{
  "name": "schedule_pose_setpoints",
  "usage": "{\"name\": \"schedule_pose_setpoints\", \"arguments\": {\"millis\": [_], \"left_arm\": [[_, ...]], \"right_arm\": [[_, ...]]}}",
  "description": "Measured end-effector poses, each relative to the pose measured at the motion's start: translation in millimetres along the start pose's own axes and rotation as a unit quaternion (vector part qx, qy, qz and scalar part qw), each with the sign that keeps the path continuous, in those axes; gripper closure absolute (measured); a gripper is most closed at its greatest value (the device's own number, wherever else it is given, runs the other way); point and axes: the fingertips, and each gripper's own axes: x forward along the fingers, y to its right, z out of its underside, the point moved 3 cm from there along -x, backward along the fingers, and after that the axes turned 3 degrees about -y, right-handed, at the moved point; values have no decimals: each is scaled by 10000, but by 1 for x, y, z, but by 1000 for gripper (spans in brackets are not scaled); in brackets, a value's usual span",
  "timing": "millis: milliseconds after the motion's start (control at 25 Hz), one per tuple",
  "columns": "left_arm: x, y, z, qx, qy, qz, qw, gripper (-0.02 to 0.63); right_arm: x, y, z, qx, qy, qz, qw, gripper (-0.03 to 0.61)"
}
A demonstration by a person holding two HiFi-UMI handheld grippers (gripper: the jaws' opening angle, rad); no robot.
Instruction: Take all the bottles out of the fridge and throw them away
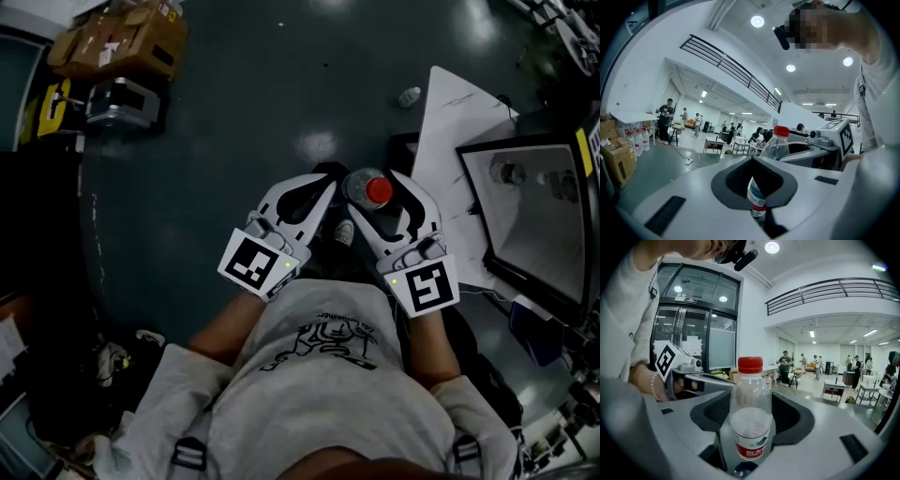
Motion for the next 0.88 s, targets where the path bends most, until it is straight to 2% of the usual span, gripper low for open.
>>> {"name": "schedule_pose_setpoints", "arguments": {"millis": [400, 680, 880], "left_arm": [[9, -12, 44, -15, -217, 26, 9998, 600], [16, -24, 77, -180, -238, 18, 9996, 600], [18, -32, 107, -192, -405, -65, 9990, 600]], "right_arm": [[19, -1, 45, 94, -142, -11, 9999, 295], [36, -5, 80, 25, -216, -25, 9998, 295], [46, -10, 110, 216, -301, -82, 9993, 295]]}}
